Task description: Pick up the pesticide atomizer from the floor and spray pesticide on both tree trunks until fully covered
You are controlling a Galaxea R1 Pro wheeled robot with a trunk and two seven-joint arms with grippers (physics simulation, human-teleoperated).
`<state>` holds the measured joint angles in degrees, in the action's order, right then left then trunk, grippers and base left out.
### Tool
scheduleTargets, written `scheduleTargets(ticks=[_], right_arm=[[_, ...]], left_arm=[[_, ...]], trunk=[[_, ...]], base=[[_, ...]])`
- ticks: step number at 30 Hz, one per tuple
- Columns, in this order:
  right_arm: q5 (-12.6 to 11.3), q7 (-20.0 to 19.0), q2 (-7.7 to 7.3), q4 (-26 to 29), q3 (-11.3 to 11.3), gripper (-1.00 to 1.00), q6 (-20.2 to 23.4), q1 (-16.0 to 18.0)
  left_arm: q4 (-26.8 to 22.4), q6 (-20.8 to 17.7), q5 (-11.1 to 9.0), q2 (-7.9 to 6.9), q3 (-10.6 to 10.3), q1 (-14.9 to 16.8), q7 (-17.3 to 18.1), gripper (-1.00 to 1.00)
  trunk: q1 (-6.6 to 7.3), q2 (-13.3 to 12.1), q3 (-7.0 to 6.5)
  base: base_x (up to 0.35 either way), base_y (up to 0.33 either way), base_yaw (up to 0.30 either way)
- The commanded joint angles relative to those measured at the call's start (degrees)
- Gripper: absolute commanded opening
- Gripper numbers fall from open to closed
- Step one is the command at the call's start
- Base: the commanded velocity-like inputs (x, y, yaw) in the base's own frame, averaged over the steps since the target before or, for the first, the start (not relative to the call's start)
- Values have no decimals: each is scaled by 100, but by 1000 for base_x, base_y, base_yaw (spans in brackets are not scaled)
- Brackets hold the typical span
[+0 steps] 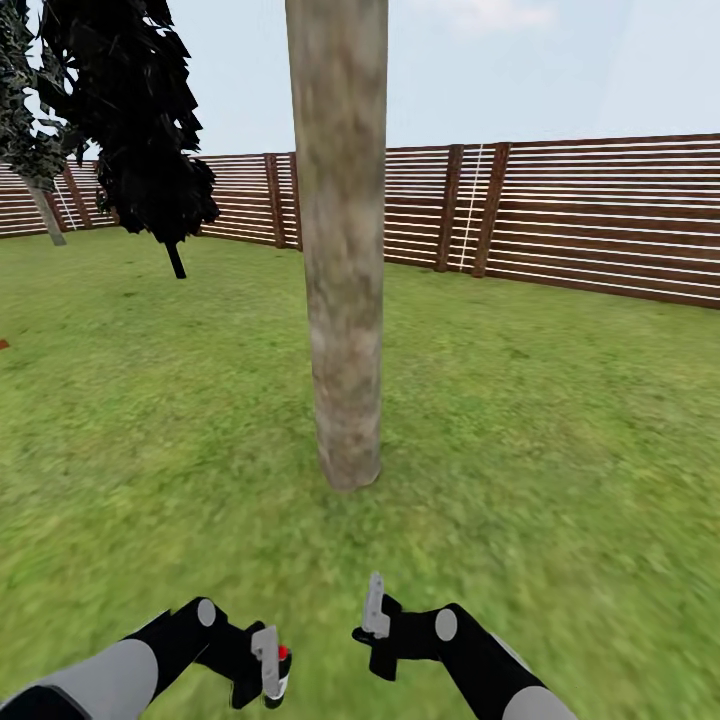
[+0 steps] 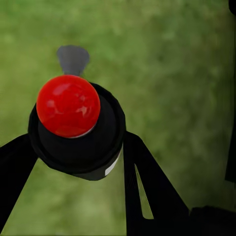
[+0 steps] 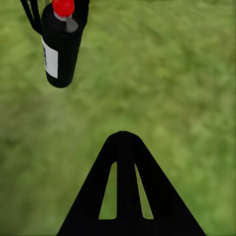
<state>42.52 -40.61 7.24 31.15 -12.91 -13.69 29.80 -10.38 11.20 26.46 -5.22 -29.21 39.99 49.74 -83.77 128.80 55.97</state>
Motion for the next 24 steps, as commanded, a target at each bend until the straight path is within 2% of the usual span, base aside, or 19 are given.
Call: scheduleTargets(ticks=[1,9,24], right_arm=[[-1,0,7,2,4,-100,-1,0],[-15,0,189,137,8,-100,-2,2],[-25,0,276,172,8,-100,-11,2]], left_arm=[[1,-8,45,41,-6,0,-6,-100],[-280,-56,119,127,4,-1,-77,-100],[-385,-39,33,271,80,9,-84,-100]], trunk=[[0,0,0],[0,0,0],[0,0,0]], base=[[0,0,0],[0,0,0],[0,0,0]])
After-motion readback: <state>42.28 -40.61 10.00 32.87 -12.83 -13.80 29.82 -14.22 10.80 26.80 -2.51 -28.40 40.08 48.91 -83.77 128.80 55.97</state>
